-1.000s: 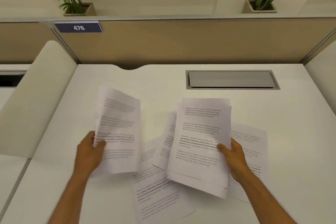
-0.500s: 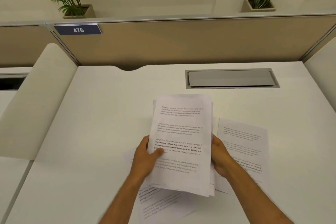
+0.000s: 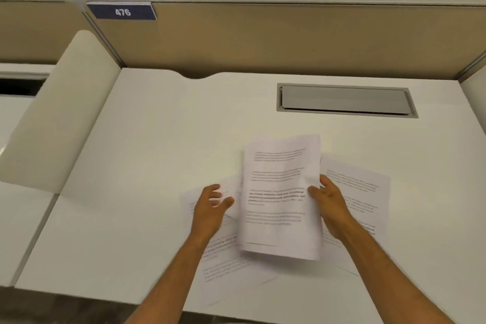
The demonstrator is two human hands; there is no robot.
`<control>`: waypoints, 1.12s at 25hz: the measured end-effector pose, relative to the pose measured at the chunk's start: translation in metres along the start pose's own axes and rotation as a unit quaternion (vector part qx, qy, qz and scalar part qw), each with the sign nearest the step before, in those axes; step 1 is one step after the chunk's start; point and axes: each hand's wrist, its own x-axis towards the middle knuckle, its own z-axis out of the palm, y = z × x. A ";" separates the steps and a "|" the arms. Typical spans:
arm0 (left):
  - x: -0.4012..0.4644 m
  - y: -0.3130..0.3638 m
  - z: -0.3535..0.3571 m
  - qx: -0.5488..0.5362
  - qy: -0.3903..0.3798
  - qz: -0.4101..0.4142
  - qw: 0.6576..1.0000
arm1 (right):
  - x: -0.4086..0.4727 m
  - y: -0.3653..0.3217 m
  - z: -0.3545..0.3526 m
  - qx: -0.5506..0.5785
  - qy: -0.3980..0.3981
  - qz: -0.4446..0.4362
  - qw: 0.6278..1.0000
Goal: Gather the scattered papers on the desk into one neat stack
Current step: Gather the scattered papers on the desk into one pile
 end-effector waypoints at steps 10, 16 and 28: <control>-0.042 -0.079 0.001 0.204 0.150 -0.151 0.956 | 0.020 0.040 -0.038 -0.146 0.018 0.017 0.989; -0.031 -0.080 -0.003 0.140 0.129 -0.142 0.971 | 0.020 0.035 -0.046 -0.126 -0.007 0.005 0.992; -0.025 0.028 -0.138 -0.131 0.004 0.072 0.989 | 0.013 0.007 -0.057 -0.006 0.043 -0.046 0.998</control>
